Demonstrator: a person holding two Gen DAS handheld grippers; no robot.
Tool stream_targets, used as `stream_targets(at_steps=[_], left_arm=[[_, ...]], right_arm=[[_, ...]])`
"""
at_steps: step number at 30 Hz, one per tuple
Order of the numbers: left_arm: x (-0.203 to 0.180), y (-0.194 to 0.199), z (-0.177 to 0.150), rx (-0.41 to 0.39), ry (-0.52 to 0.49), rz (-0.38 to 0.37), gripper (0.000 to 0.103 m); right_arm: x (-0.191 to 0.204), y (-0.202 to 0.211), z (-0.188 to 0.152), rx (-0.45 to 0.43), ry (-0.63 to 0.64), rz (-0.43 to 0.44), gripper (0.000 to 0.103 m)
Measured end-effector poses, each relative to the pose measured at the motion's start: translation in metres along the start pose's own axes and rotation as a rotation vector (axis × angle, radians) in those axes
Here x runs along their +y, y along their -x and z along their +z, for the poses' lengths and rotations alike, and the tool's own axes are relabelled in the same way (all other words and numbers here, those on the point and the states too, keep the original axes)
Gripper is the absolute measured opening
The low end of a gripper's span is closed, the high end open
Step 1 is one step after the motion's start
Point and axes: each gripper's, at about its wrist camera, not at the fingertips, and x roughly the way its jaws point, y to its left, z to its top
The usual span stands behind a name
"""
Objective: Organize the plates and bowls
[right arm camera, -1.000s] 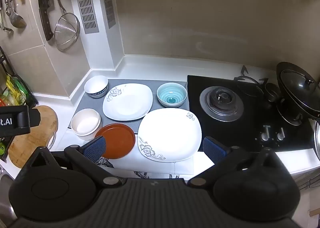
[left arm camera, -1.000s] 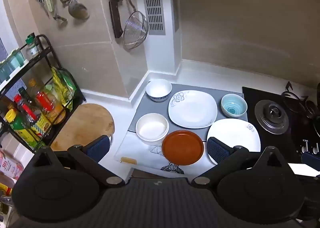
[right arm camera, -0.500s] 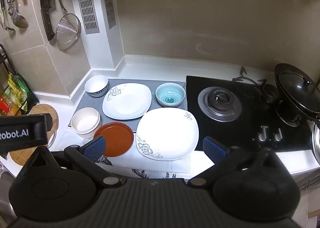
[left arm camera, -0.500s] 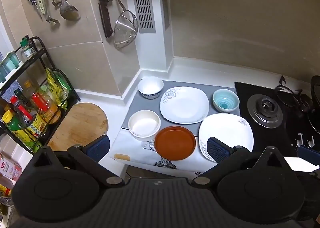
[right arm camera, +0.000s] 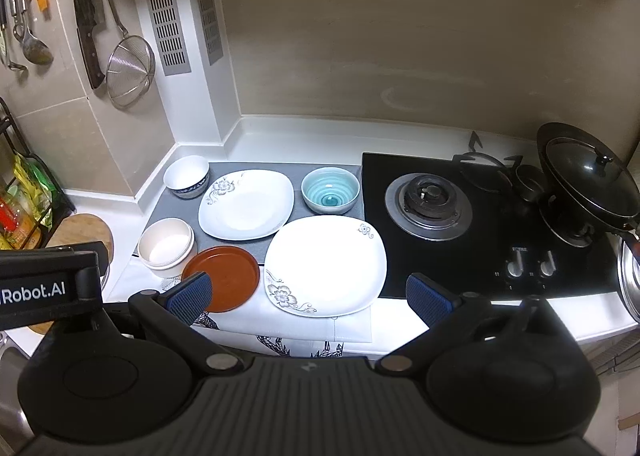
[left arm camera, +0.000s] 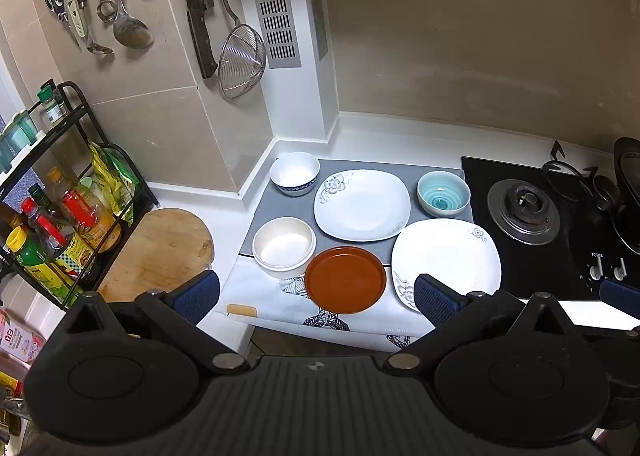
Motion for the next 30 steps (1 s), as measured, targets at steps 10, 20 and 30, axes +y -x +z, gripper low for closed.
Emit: stream_targets(at_steps=[10,20,30], left_arm=[[-0.006,0.003,-0.003,0.002,-0.001,0.003,0.103],[-0.012,0.006,-0.012,-0.006,-0.01,0.001,0.103],[-0.015,0.004,-0.014,-0.002,-0.015,-0.005,0.103]], right_arm=[[-0.003,0.002,-0.004,0.012,-0.006,0.011,0.103],[-0.008,0.004,-0.013,0.016,-0.017,0.013,0.103],[-0.012,0.002,-0.016,0.024,-0.038,0.011,0.103]])
